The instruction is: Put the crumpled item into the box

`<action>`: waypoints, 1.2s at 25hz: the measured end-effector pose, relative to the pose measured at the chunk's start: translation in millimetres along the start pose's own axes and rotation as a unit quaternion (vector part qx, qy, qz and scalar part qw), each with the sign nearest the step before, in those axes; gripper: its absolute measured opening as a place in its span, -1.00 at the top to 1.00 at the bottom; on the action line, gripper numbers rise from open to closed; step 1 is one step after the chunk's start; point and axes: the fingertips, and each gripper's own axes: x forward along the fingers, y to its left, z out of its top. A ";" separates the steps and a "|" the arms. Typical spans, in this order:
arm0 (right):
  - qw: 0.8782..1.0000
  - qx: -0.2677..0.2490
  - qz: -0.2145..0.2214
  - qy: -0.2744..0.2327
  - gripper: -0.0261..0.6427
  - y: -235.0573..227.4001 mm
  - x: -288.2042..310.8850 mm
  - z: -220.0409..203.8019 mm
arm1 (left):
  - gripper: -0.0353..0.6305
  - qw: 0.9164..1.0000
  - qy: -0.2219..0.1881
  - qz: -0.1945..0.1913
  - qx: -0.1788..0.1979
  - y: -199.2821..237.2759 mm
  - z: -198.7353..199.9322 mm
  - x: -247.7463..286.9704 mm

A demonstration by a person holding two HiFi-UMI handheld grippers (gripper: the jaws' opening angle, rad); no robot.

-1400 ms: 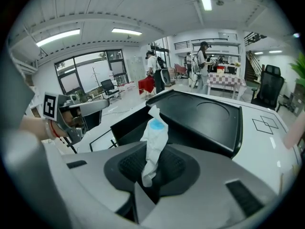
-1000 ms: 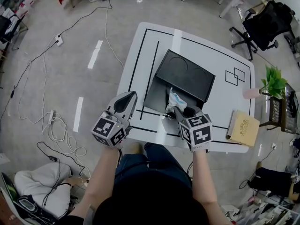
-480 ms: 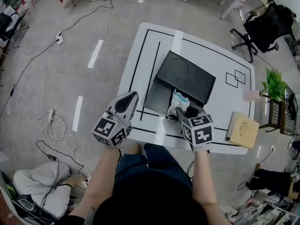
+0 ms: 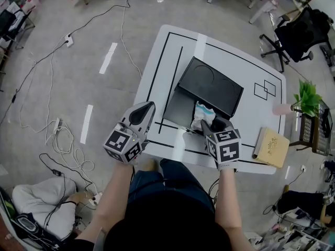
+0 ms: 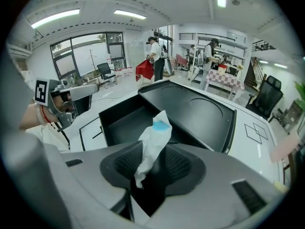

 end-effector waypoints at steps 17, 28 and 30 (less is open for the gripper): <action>0.999 -0.005 -0.034 0.027 0.39 -8.6 -7.8 -13.4 | 0.89 1.000 -0.001 -0.002 -0.002 2.8 -1.0 -7.8; 0.999 -0.042 -0.009 0.025 0.39 20.3 9.7 4.4 | 0.89 1.000 -0.008 0.017 -0.006 16.6 1.4 -23.5; 0.998 -0.045 -0.017 0.027 0.39 17.0 9.3 4.5 | 0.89 1.000 -0.009 0.022 -0.007 20.0 1.6 -27.1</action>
